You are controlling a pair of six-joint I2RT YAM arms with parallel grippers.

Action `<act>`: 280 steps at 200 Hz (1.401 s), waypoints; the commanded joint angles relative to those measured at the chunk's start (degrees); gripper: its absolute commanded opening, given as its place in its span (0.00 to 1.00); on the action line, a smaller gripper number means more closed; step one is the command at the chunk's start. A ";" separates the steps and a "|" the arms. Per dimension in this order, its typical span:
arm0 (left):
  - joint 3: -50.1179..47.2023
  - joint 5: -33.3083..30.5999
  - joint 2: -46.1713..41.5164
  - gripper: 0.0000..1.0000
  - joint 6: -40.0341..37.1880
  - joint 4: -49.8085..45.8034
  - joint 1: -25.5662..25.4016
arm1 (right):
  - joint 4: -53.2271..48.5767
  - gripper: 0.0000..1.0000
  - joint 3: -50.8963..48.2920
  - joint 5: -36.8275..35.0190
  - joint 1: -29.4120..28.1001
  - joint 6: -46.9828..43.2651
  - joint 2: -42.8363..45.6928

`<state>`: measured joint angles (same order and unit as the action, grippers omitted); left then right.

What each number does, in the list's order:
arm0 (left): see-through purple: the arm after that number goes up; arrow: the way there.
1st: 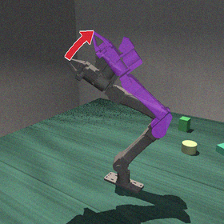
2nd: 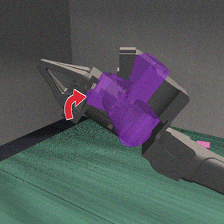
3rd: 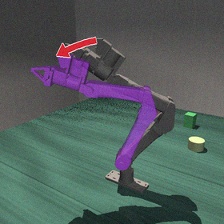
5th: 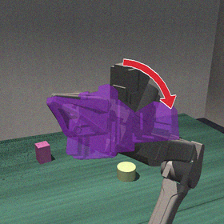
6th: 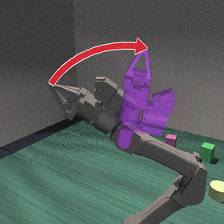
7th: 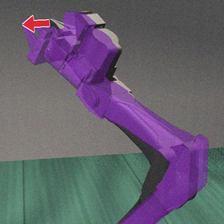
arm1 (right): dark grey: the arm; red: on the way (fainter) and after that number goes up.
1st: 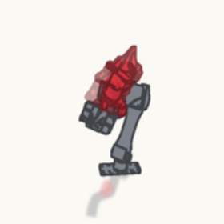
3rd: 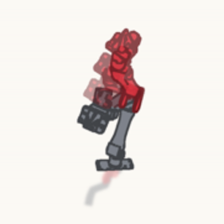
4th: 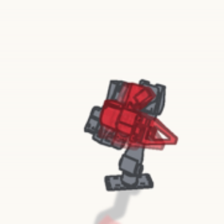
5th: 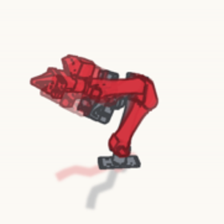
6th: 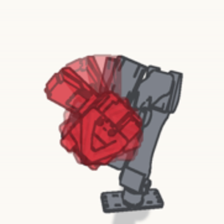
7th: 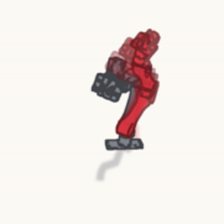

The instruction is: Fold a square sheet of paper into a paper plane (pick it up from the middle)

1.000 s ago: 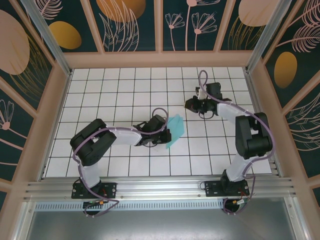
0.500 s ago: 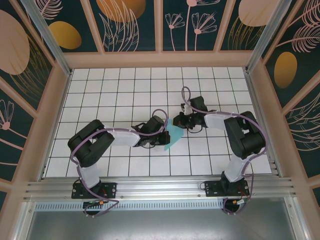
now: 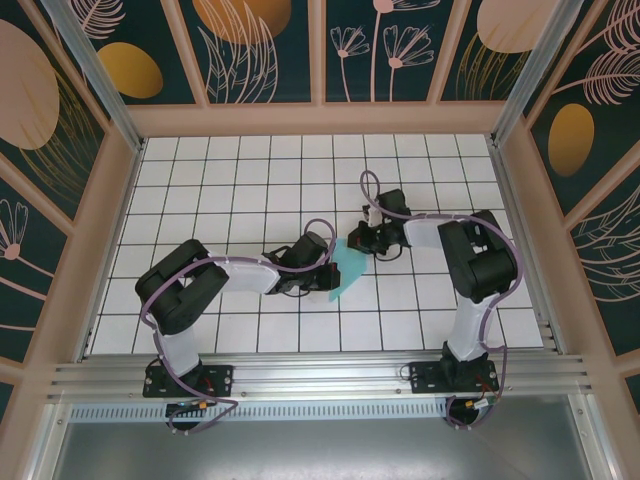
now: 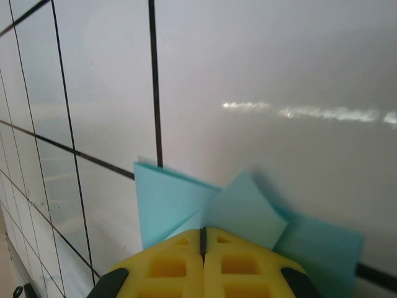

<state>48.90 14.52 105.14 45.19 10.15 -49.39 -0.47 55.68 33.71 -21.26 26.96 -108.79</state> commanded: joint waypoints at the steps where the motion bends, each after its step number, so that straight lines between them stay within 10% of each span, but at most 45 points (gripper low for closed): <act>1: -4.28 0.42 4.13 0.00 -1.18 -14.12 -0.44 | -0.50 0.02 2.51 -4.32 2.76 -2.16 -2.50; 112: -4.19 0.00 3.58 0.00 -0.80 -14.55 -0.45 | -3.72 0.05 4.52 -0.16 7.10 -4.65 4.03; 177: -2.03 -0.20 3.31 0.00 -1.03 -15.09 -0.46 | 4.18 0.05 -4.34 5.13 -0.76 1.33 7.81; 280: 0.13 0.16 -1.64 0.01 0.70 -14.35 -0.43 | 5.80 0.02 -9.63 -3.31 -3.27 1.62 0.76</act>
<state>50.22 14.31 104.49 45.23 6.70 -49.41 6.50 49.17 34.79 -24.14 28.64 -106.30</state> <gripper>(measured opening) 0.068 0.067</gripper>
